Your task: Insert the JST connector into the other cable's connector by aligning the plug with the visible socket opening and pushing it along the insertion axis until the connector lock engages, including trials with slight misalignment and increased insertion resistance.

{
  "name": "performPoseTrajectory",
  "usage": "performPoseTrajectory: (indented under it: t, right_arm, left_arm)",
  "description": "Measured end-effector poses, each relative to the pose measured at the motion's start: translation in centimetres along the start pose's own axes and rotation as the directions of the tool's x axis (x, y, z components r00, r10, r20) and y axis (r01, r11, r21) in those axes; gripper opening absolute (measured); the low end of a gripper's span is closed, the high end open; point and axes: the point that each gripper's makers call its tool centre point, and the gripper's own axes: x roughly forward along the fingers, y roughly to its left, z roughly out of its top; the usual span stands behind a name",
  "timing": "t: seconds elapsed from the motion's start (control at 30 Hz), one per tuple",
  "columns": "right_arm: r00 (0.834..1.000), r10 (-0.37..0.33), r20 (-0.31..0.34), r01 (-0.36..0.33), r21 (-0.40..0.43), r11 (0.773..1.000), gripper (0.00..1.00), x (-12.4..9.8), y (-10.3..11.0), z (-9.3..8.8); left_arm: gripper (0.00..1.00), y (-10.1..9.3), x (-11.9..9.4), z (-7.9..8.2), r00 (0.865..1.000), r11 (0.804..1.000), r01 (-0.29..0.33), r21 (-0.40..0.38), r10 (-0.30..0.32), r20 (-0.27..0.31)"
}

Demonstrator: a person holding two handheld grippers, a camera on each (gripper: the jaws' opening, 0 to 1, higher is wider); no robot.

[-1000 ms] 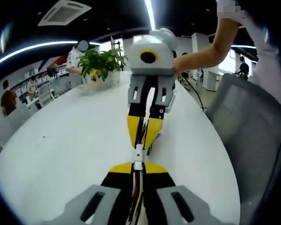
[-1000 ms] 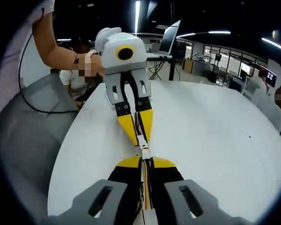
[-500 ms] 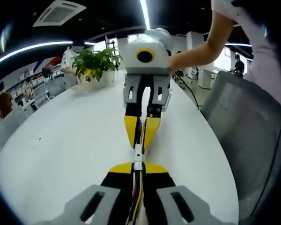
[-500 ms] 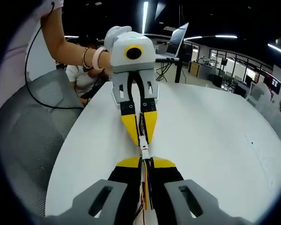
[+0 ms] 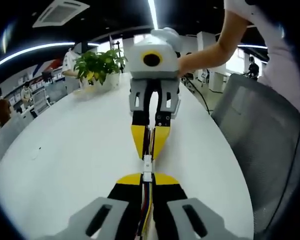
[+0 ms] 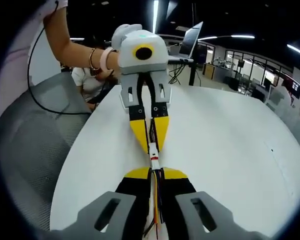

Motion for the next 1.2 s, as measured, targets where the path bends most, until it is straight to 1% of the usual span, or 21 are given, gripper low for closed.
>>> performPoseTrajectory:
  t: [0.07,0.3,0.43,0.63,0.8,1.2]
  right_arm:
    - [1.0,0.003,0.006,-0.003,0.011,1.0,0.04,0.03,0.05,-0.03]
    - [1.0,-0.004,0.002,0.004,0.029,1.0,0.04,0.01,0.01,-0.38]
    - [1.0,-0.009,0.005,0.009,0.043,0.999,0.04,-0.05,-0.1,-0.44]
    - [1.0,-0.011,0.007,0.01,0.044,0.999,0.04,-0.13,-0.06,-0.28]
    - [1.0,-0.009,0.002,0.009,0.046,0.999,0.04,0.01,-0.05,-0.36]
    - [1.0,-0.004,0.028,0.002,0.083,0.997,0.04,0.02,-0.08,-0.25]
  left_arm:
    - [0.0,-0.13,0.18,-0.14,1.0,1.0,0.005,0.017,-0.005,-0.015]
    - [0.0,-0.3,0.5,-0.45,0.999,0.999,0.016,0.028,-0.015,-0.034]
    - [0.0,-0.29,0.65,-0.53,0.999,1.0,0.016,0.024,-0.015,-0.039]
    - [0.0,-0.14,0.66,-0.56,0.999,1.0,0.012,0.018,-0.011,-0.043]
    - [0.0,-0.22,0.64,-0.67,0.998,1.0,0.015,0.016,-0.014,-0.057]
    - [0.0,-0.27,0.53,-0.6,0.998,0.999,0.021,0.029,-0.019,-0.06]
